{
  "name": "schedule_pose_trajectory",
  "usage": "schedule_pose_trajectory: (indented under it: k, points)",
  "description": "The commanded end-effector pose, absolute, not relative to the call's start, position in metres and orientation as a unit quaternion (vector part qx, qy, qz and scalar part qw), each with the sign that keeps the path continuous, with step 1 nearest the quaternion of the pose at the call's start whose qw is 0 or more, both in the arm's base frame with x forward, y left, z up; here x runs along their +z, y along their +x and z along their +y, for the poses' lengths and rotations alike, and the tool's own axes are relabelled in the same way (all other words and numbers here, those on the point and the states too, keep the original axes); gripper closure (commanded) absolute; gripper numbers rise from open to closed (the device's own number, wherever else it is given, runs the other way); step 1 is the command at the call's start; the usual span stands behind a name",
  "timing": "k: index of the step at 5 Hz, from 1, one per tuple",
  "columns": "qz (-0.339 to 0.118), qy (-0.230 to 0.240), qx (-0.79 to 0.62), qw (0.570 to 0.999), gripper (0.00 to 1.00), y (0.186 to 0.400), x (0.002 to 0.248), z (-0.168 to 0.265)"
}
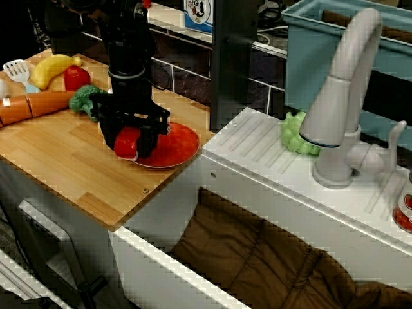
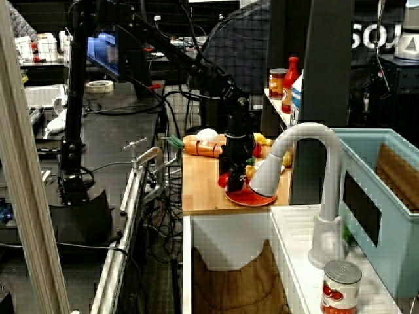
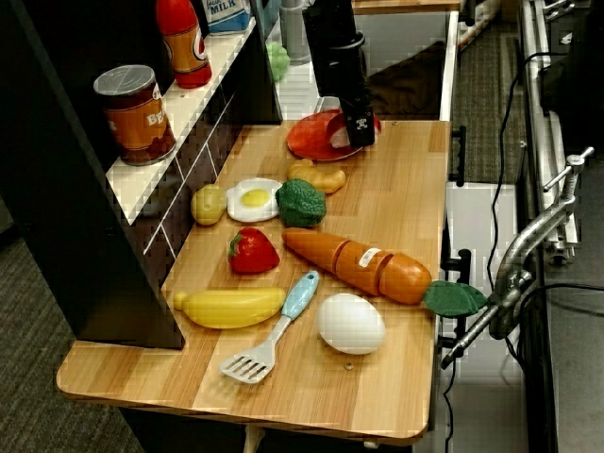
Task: Put sushi on plate
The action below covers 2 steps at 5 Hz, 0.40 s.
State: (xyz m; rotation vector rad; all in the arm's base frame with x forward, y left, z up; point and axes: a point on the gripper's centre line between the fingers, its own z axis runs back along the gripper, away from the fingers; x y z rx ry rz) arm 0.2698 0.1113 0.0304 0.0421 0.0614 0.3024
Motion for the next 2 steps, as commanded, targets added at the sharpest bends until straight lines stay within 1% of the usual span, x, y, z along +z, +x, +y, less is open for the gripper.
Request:
schedule_pose_trajectory:
  k: [1, 2]
  points:
    - [0.006, 0.041, 0.15, 0.988, 1.0, 0.2709, 0.0267, 0.12]
    - [0.006, 0.04, 0.151, 0.988, 1.0, 0.2698, 0.028, 0.1191]
